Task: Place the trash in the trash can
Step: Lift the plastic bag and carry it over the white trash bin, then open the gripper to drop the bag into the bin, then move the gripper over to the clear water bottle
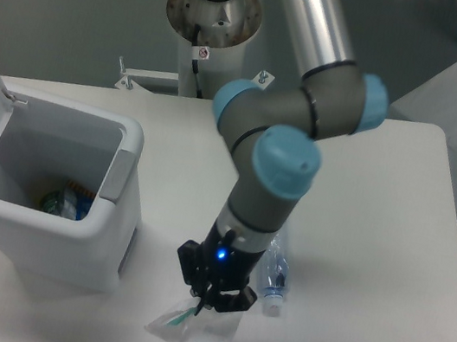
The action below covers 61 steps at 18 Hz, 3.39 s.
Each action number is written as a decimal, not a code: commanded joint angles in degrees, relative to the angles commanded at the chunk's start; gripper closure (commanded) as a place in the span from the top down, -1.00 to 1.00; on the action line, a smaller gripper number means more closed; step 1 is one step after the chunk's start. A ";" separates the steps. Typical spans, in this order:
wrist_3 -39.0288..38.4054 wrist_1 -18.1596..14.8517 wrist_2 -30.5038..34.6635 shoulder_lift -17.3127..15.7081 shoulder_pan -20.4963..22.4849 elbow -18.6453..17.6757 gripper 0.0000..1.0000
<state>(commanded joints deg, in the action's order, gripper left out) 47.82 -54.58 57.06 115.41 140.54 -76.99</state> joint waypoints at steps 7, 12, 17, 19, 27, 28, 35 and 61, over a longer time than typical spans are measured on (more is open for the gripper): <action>-4.49 -0.52 -10.73 -8.70 0.09 -1.40 -1.00; -4.93 -0.53 -11.71 -15.82 -3.15 -7.81 -1.00; -5.37 -0.53 -11.62 -22.41 -6.41 -14.32 -1.00; -5.54 -0.53 -11.53 -22.77 -8.34 -15.20 -1.00; -5.37 -0.53 -11.62 -22.42 -10.72 -17.13 1.00; -5.37 -0.53 -11.62 -22.59 -10.72 -17.66 1.00; -6.07 -0.26 -11.70 -22.07 -7.40 -17.41 1.00; -18.81 -17.30 14.65 13.51 4.58 10.09 1.00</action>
<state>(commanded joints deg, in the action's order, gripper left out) 29.00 -71.88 71.70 128.92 145.11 -66.90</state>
